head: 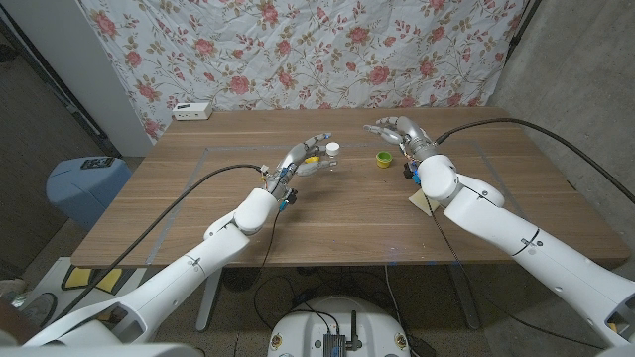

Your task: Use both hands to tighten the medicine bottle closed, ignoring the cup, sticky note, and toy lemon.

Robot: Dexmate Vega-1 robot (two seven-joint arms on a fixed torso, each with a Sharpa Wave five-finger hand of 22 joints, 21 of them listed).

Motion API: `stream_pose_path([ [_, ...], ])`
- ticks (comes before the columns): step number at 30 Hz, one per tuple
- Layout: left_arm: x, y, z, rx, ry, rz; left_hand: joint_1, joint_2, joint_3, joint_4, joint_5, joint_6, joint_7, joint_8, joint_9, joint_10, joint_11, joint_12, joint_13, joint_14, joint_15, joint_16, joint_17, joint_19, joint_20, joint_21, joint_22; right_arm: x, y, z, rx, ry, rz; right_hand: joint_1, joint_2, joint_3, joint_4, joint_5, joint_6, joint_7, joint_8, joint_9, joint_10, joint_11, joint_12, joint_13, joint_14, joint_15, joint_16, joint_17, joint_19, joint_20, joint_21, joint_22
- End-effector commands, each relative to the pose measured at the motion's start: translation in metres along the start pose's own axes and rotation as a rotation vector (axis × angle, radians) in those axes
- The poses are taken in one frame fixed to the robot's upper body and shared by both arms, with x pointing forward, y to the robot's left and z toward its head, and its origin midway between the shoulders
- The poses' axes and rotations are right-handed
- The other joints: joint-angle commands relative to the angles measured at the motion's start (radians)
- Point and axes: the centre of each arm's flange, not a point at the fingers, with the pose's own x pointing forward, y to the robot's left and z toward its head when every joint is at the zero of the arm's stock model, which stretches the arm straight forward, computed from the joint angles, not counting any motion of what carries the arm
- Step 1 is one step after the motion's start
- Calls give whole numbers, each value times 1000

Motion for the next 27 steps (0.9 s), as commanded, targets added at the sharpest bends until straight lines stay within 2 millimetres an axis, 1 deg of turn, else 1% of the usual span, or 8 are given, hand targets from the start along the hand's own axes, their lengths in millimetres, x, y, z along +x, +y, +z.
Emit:
stream_pose_path([
  [1, -14, 12, -4, 8, 33, -10, -4, 16, -11, 3, 5, -24, -1, -4, 2, -18, -1, -5, 2, -18, -153, -1, 5, -18, 4, 5, 3, -5, 4, -21, 104, -8, -50, 0, 6, 4, 1, 3, -3, 0, 7, 2, -5, 1, -1, 3, -2, -4, -3, 3, -2, -9, -3, 2],
  [4, -18, 13, -5, 10, 39, -14, -12, 18, -25, 7, 6, -47, -5, -4, 2, -46, -5, -8, 1, -43, -152, -2, 4, -39, 7, 5, 3, -6, 6, -23, 131, -7, -60, 1, 7, 5, -1, 4, -2, 2, 8, 2, -5, 0, -1, 3, -2, -4, -3, 2, -4, -10, -3, 2],
  [8, -22, 15, -6, 24, 44, -22, -18, 20, -36, 9, 7, -69, -6, -4, 2, -67, -1, -8, 1, -72, -153, -4, 3, -57, 7, 5, 3, -7, 8, -25, 152, -8, -63, -1, 6, 5, -1, 3, -14, 2, 6, 1, -5, -1, 0, 2, -2, -4, -2, 1, -7, -11, -4, 2],
  [12, -27, 17, -9, 21, 48, -28, -30, 24, -48, 14, 8, -90, -5, -3, 1, -96, -13, -10, 0, -94, -150, -3, 3, -76, 6, 5, 3, -6, 11, -28, 197, -14, -69, -6, 6, 3, 0, 2, -26, -1, 4, -1, -6, -2, 0, 1, -3, -5, -2, 1, -6, -11, -3, 2],
  [15, -31, 18, -10, 30, 53, -26, -37, 27, -53, 18, 8, -96, -8, -3, 1, -99, -12, -9, 0, -99, -148, -2, 3, -79, 6, 6, 3, -6, 14, -32, 264, -31, -80, -13, 7, 1, 2, 1, -36, 0, 3, -2, -8, -3, 0, 1, -8, -6, -3, 1, -7, -12, -3, 2],
  [19, -36, 18, -13, 33, 63, -24, -40, 29, -56, 19, 9, -102, -4, -3, 1, -100, -11, -6, 0, -103, -149, 0, 3, -81, 6, 7, 3, -6, 17, -34, 295, -37, -81, -21, 8, -1, 5, 0, -34, 18, 7, -3, -9, -2, 0, 0, -8, -8, -1, 1, -6, -13, -2, 1],
  [20, -37, 18, -13, 33, 71, -20, -41, 31, -57, 19, 9, -103, -3, -2, 1, -101, -16, -6, -1, -104, -149, 0, 3, -81, 6, 8, 3, -6, 18, -35, 306, -42, -82, -22, 9, -1, 5, 0, -34, 19, 8, -3, -8, -4, 1, 0, -7, -9, -1, 1, -6, -14, -2, 1],
  [27, -45, 17, -18, 45, 87, -19, -41, 34, -61, 18, 11, -107, 0, 0, 1, -104, -12, -3, -1, -109, -150, 1, 3, -91, 0, 7, 2, -4, 22, -37, 345, -56, -90, -24, 12, 0, 5, 0, -33, 22, 10, -5, -6, -4, 2, -1, -6, -12, 0, 0, -9, -15, -3, 1],
])
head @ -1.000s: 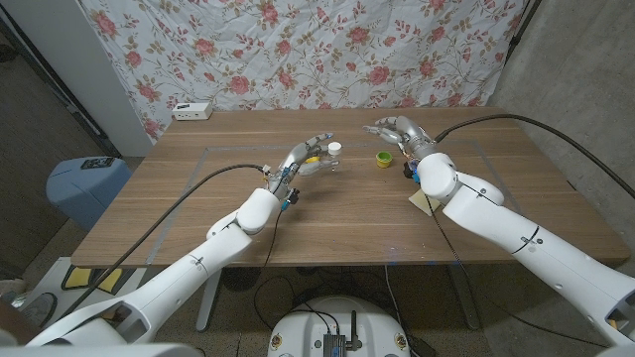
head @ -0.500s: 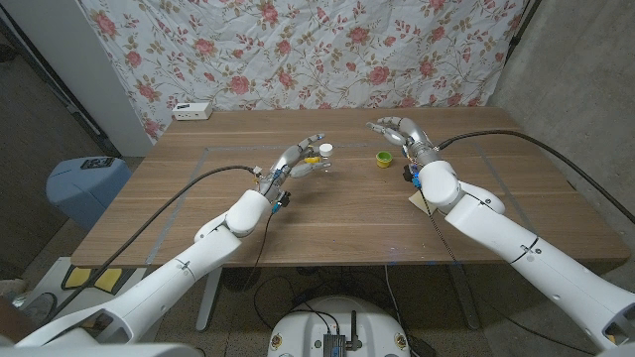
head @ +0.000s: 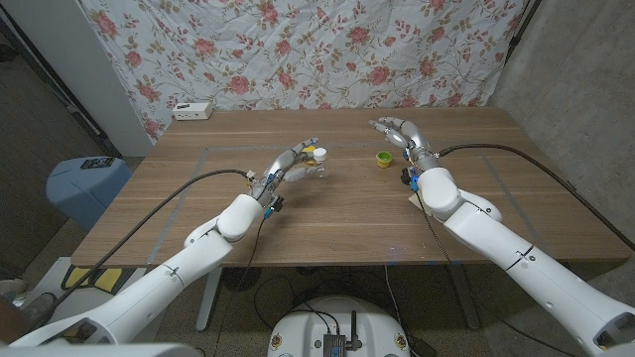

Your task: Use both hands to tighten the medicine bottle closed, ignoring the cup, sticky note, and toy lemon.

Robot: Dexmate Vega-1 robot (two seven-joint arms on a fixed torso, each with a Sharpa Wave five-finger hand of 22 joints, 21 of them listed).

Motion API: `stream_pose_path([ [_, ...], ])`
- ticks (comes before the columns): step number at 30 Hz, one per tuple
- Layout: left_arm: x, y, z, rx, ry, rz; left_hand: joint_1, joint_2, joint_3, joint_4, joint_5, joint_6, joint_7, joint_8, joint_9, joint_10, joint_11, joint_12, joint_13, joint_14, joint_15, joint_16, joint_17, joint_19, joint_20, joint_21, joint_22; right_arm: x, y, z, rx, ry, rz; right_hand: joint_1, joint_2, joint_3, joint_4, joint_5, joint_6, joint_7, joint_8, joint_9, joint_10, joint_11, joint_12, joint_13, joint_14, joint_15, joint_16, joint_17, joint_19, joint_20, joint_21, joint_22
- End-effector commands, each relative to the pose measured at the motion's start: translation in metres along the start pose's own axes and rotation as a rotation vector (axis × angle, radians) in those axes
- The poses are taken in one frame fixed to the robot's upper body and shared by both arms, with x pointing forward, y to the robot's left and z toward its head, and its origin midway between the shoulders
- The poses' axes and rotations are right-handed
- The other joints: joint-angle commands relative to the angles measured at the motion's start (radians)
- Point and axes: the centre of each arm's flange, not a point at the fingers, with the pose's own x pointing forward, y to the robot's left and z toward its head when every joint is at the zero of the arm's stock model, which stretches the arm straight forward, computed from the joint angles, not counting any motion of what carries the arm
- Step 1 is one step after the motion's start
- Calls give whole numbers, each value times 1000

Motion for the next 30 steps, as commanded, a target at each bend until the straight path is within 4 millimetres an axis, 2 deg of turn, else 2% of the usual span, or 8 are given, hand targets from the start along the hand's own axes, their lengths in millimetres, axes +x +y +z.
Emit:
stream_pose_path([
  [1, -14, 0, -8, 19, 28, 5, -9, 2, -6, 1, 10, -6, -2, 0, 3, -4, 0, 5, 2, -7, -160, 2, 3, -13, -4, 3, 3, 0, 6, -8, 104, -27, -18, -4, 2, 0, 6, -1, 2, 10, 6, 0, 0, 2, 2, -1, 1, -4, 0, 0, 2, -5, -3, 1],
  [6, -17, -1, -11, 29, 34, 10, -11, 3, -10, 0, 11, -9, 4, 1, 3, -11, 2, 5, 2, -10, -159, 2, 3, -20, -13, 2, 3, 2, 10, -10, 156, -34, -16, -15, -1, -5, 9, -2, 8, 13, 10, -2, 5, -2, 4, -1, 4, -10, 2, 0, 2, -6, -2, 1],
  [14, -20, -2, -19, 52, 43, 2, -23, 5, -24, 2, 12, -25, 0, 1, 3, -46, 8, 0, 1, -32, -159, 0, 2, -61, -24, 0, 3, 7, 15, -21, 261, -57, 14, -35, -1, -11, 14, -2, -50, 24, -4, -6, -16, -1, -3, -3, -20, -6, -5, -1, -14, -10, -7, 0],
  [17, -22, -2, -22, 58, 43, 21, -25, 6, -25, 3, 13, -24, 2, 3, 3, -46, 5, 2, 1, -35, -159, 0, 2, -63, -26, 1, 3, 8, 16, -25, 299, -61, 11, -40, 1, -12, 15, -2, -65, 34, -6, -8, -20, 0, -4, -3, -24, -6, -5, -1, -23, -10, -9, 0],
  [30, -25, -7, -32, 71, 61, 16, -33, 11, -34, 4, 14, -24, 3, 5, 3, -48, 10, 7, 1, -44, -156, 2, 2, -66, -34, 5, 3, 10, 20, -37, 378, -76, 7, -57, 9, -13, 20, 0, -98, 34, -5, -11, -36, -14, -7, -4, -44, -14, -8, -1, -43, -17, -11, 0],
])
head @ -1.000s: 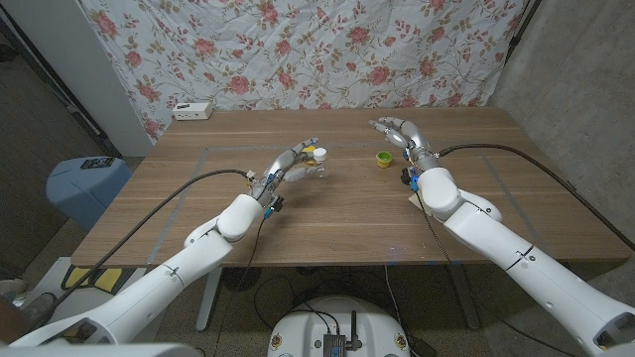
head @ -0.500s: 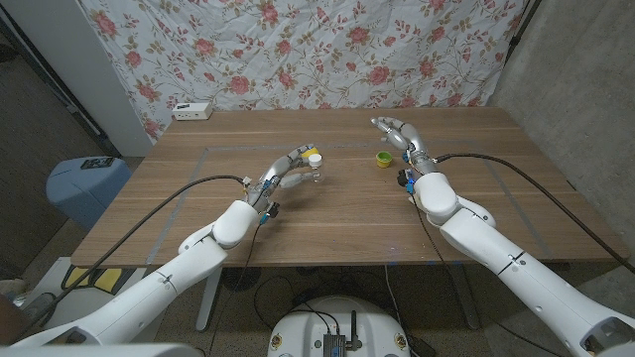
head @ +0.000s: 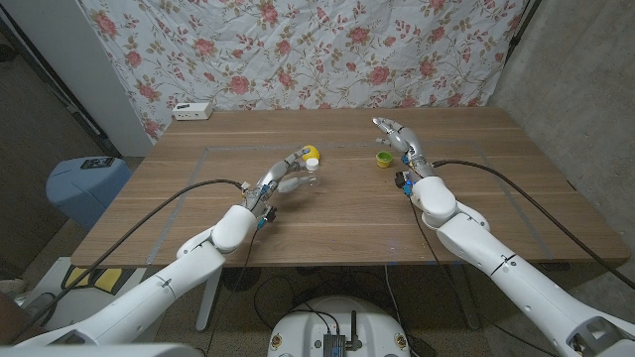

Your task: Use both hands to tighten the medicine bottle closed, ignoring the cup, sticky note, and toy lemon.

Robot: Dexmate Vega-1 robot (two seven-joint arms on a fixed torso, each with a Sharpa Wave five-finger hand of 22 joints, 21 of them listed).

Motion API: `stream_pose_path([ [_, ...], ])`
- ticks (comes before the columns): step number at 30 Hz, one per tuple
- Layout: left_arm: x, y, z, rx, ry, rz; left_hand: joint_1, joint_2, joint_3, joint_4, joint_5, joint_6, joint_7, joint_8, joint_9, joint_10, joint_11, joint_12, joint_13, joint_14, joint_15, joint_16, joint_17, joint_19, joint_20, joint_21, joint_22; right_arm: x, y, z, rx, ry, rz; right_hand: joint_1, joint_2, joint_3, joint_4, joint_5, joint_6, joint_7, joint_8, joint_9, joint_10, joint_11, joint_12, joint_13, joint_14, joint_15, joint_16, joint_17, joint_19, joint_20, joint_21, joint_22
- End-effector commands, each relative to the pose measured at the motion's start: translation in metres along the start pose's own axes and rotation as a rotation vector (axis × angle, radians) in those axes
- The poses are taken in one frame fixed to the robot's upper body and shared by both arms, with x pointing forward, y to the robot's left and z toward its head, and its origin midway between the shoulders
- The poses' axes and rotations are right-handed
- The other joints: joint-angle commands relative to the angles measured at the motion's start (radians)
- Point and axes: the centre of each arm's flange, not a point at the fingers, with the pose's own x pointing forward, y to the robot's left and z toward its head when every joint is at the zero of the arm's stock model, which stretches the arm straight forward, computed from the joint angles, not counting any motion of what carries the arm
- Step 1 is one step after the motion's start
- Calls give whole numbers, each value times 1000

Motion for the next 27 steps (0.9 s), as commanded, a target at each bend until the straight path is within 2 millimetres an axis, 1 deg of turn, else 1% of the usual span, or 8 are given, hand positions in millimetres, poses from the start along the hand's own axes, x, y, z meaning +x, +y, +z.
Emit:
stream_pose_path([
  [1, -4, -6, -11, 20, 15, -9, -12, 3, -4, 1, 8, -3, 3, 5, 2, -4, 1, 7, 2, -7, -158, 2, 2, -4, -1, 5, 3, 1, 1, -10, 111, -34, 1, -13, 3, -3, 9, 0, -19, 1, -1, 1, -12, -10, -3, 0, -15, -4, -2, 3, -16, -5, -5, -1],
  [3, -3, -6, -12, 29, 21, -11, -13, 3, -6, 2, 8, -3, 4, 5, 2, -5, 0, 7, 2, -8, -158, 2, 2, -5, -5, 5, 3, 1, 1, -13, 127, -37, -2, -19, 7, -3, 11, 1, -37, 6, -3, 0, -19, -12, -4, 0, -26, -6, -4, 3, -24, -6, -6, -1],
  [6, -3, -8, -15, 31, 27, -10, -14, 5, -8, 1, 9, 1, 5, 7, 2, -3, 2, 9, 1, -10, -160, 2, 2, -8, -23, 6, 3, 0, 0, -16, 149, -40, -9, -26, 11, -3, 14, 1, -61, 14, -4, -1, -27, -12, -5, -1, -35, -4, -4, 3, -33, -4, -6, -1],
  [10, -3, -10, -16, 35, 33, -15, -14, 8, -9, 0, 10, 2, 7, 7, 2, -1, 8, 11, 1, -12, -161, 2, 2, -10, -26, 6, 3, -1, -1, -20, 172, -43, -10, -30, 13, -3, 14, 2, -71, 22, -2, -1, -36, -10, -6, -2, -44, -3, -6, 2, -39, -4, -5, -1],
  [13, -3, -12, -18, 41, 38, -12, -14, 9, -10, -1, 10, 4, 7, 8, 2, -1, 7, 11, 1, -13, -160, 2, 2, -9, -31, 7, 3, -2, -2, -23, 196, -50, -15, -32, 15, -3, 15, 2, -74, 26, -1, -2, -37, -10, -6, -2, -46, -4, -5, 2, -41, -3, -5, -1],
  [19, -2, -16, -19, 47, 35, -24, -14, 8, -13, -3, 11, 9, 6, 9, 2, -3, 6, 11, 0, -15, -160, 2, 1, -6, -33, 10, 3, -3, -2, -26, 210, -53, -18, -36, 20, -2, 16, 3, -77, 26, 2, -2, -43, -11, -6, -3, -52, -4, -5, 2, -49, -5, -6, -1],
  [20, -2, -17, -19, 47, 38, -23, -14, 8, -14, -4, 11, 9, 6, 9, 2, -5, 9, 10, 0, -16, -160, 2, 1, -6, -33, 10, 3, -3, -2, -27, 211, -54, -19, -36, 21, -2, 16, 3, -77, 27, 3, -2, -44, -12, -6, -3, -53, -3, -5, 2, -50, -5, -6, -1],
  [27, -2, -19, -20, 45, 39, -29, -16, 6, -17, -4, 12, 9, 5, 8, 2, -6, 6, 10, 0, -19, -160, 2, 1, -3, -35, 11, 3, -3, -2, -28, 214, -60, -26, -39, 25, -1, 17, 3, -73, 26, 7, -2, -43, -15, -4, -3, -53, -4, -3, 1, -53, -6, -5, -2],
])
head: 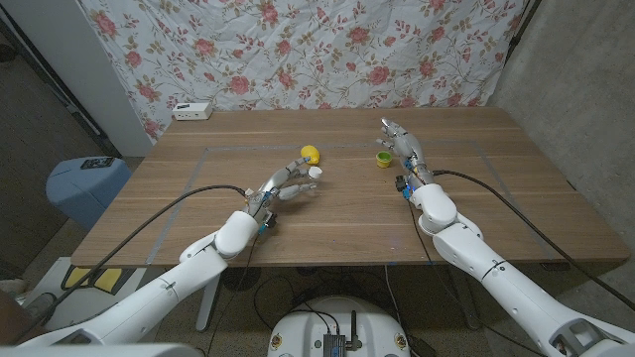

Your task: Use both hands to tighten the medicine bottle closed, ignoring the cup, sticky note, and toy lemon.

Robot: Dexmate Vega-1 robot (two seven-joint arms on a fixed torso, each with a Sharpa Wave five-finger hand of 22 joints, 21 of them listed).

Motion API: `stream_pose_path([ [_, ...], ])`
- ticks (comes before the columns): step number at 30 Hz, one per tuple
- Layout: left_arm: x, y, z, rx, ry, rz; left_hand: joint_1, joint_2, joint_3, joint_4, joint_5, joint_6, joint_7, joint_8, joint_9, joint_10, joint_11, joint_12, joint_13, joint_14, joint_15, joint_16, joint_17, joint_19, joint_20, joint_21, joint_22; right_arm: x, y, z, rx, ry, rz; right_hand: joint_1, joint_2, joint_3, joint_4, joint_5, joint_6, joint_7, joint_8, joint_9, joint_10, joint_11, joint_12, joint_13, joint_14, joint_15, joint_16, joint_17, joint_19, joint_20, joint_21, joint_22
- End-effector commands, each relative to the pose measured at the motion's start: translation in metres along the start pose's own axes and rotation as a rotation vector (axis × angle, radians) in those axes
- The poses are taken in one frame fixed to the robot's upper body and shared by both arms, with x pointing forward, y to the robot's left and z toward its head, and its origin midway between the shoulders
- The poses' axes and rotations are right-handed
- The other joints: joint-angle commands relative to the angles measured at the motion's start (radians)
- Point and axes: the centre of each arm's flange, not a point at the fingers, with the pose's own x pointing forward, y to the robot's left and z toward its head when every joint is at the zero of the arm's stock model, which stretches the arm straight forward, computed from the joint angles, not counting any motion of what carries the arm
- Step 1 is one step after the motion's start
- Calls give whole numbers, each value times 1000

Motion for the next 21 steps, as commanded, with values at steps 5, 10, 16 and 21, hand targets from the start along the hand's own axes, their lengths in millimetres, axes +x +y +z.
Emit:
stream_pose_path([
  [5, 0, -6, -5, 7, 9, -8, -9, 10, -7, -4, 10, 24, 24, 9, 1, 19, -3, 12, -1, 8, -167, 7, 6, 19, -20, 12, 2, -1, 0, -7, 30, -13, -11, -2, 3, 3, 6, 3, -2, -2, 8, 3, 1, -7, 1, 1, -3, -7, -1, 1, -2, -3, 0, 3],
  [10, -1, -6, -8, 8, 16, -5, -6, 15, -11, -7, 11, 37, 36, 10, 1, 45, 1, 20, -2, 22, -168, 11, 6, 33, -45, 14, 2, -1, -1, -8, 31, -19, -19, -4, 5, 3, 6, 3, 1, -3, 10, 3, 2, -9, 3, 1, -2, -8, 0, 0, -3, -4, 1, 3],
  [16, -2, -6, -11, 11, 27, -9, -4, 19, -13, -9, 11, 42, 44, 9, 1, 53, 8, 21, -2, 33, -169, 12, 7, 39, -54, 14, 2, -1, 0, -10, 34, -19, -26, -5, 6, 4, 6, 4, 7, -6, 13, 3, 6, -9, 5, 1, -1, -8, 1, 0, -2, -4, 2, 3],
  [21, -3, -7, -12, 13, 32, -13, -2, 19, -14, -11, 11, 45, 47, 9, 1, 56, 11, 21, -2, 37, -169, 12, 6, 41, -57, 14, 2, -1, 0, -12, 36, -18, -30, -8, 8, 4, 6, 4, 13, -7, 16, 3, 8, -11, 6, 1, 2, -10, 3, -1, -2, -5, 4, 3],
])
